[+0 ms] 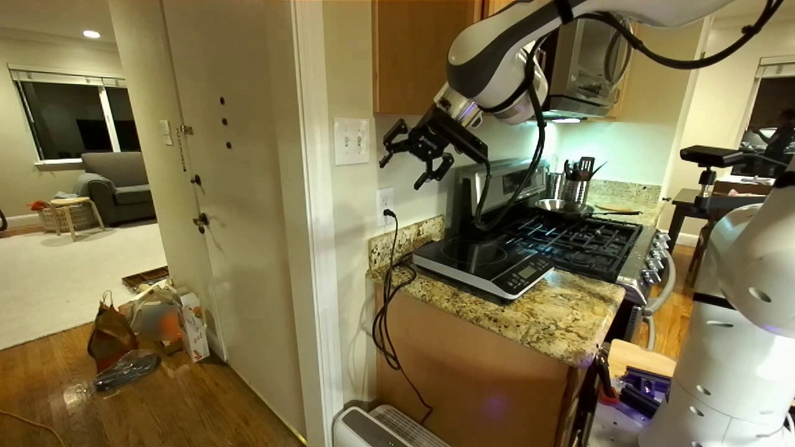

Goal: Turn off the left light switch

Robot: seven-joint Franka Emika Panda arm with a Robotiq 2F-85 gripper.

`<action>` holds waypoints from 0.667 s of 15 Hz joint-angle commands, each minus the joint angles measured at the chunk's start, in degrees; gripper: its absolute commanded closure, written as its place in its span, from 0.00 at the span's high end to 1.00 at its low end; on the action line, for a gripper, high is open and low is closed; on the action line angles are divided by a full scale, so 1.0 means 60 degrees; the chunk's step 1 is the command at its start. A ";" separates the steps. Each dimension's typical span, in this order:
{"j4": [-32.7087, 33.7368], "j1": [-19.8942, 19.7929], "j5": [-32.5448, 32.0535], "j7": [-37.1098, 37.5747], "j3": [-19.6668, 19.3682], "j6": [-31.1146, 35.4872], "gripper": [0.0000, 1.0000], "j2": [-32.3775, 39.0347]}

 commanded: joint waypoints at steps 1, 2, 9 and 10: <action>-0.0038 0.0101 0.0778 0.0816 0.0034 0.1271 1.00 0.0028; -0.0064 0.0166 0.0875 0.0698 -0.0011 0.1553 1.00 0.0003; -0.0054 0.0029 0.0670 0.1018 0.0196 0.1986 1.00 0.0214; 0.0039 -0.0078 0.0778 0.1638 0.0396 0.2510 1.00 0.0446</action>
